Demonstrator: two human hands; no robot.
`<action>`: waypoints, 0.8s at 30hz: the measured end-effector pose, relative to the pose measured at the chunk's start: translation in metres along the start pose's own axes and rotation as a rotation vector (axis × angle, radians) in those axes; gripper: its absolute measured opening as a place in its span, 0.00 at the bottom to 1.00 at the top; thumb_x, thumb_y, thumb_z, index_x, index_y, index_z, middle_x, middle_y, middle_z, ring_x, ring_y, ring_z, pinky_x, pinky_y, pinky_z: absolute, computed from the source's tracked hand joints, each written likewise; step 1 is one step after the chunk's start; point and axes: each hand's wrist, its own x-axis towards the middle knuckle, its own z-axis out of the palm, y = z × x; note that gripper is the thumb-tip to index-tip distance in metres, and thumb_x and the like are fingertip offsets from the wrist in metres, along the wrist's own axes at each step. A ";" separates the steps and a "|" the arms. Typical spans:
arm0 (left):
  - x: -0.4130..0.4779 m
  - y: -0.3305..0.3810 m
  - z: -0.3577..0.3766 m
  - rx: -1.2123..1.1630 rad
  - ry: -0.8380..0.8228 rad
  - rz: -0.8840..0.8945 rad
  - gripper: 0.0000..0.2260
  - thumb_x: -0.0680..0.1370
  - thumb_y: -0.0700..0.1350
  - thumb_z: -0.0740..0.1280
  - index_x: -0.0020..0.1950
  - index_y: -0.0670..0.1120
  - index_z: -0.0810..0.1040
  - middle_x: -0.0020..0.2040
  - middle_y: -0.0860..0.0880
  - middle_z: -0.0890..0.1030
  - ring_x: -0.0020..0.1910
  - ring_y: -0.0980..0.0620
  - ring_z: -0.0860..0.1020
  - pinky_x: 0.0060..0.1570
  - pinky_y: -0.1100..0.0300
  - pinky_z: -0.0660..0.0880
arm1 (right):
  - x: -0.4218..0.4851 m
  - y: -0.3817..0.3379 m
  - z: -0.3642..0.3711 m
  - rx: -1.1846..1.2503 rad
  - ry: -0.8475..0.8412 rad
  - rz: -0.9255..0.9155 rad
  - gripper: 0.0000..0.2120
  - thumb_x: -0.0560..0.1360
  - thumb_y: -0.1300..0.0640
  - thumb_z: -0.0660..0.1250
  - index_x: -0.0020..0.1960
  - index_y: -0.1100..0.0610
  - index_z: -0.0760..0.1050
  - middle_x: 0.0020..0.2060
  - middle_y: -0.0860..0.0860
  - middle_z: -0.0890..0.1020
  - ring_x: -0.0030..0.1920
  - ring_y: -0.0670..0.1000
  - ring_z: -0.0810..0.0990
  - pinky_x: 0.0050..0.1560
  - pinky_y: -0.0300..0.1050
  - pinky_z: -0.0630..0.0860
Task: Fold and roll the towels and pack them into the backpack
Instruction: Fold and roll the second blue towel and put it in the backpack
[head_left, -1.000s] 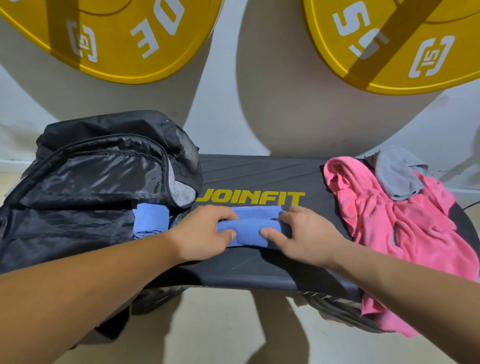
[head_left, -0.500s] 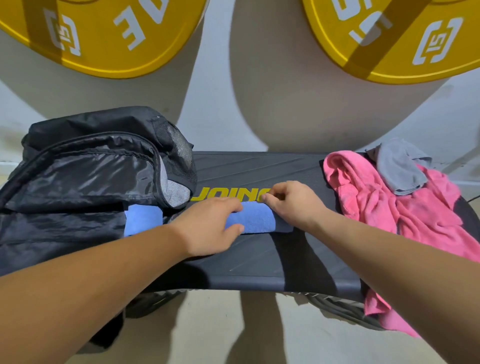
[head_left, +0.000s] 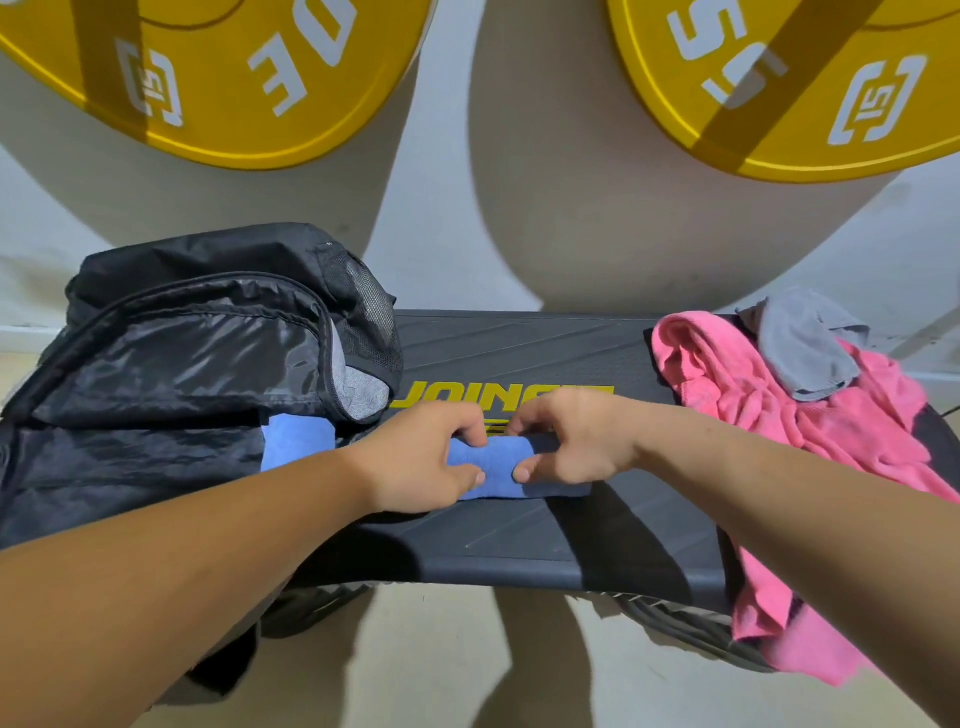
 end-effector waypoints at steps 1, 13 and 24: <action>-0.004 -0.001 -0.002 0.006 -0.016 0.008 0.09 0.73 0.47 0.75 0.48 0.51 0.76 0.40 0.54 0.76 0.36 0.58 0.73 0.37 0.64 0.71 | 0.000 -0.005 0.000 0.007 -0.018 0.006 0.23 0.73 0.43 0.74 0.66 0.47 0.75 0.52 0.46 0.78 0.54 0.52 0.78 0.53 0.44 0.75; -0.016 0.010 -0.001 0.005 -0.088 -0.063 0.17 0.69 0.57 0.78 0.46 0.50 0.75 0.42 0.56 0.76 0.39 0.55 0.72 0.39 0.59 0.68 | -0.009 -0.033 0.014 -0.028 -0.044 0.054 0.19 0.70 0.44 0.74 0.59 0.48 0.77 0.51 0.49 0.78 0.51 0.54 0.78 0.50 0.47 0.78; -0.019 0.011 -0.002 -0.045 -0.092 -0.059 0.19 0.62 0.50 0.84 0.40 0.50 0.76 0.50 0.53 0.75 0.49 0.54 0.76 0.45 0.63 0.72 | -0.011 -0.033 0.018 0.097 0.030 0.001 0.22 0.61 0.49 0.83 0.48 0.48 0.74 0.48 0.48 0.80 0.49 0.53 0.80 0.49 0.49 0.80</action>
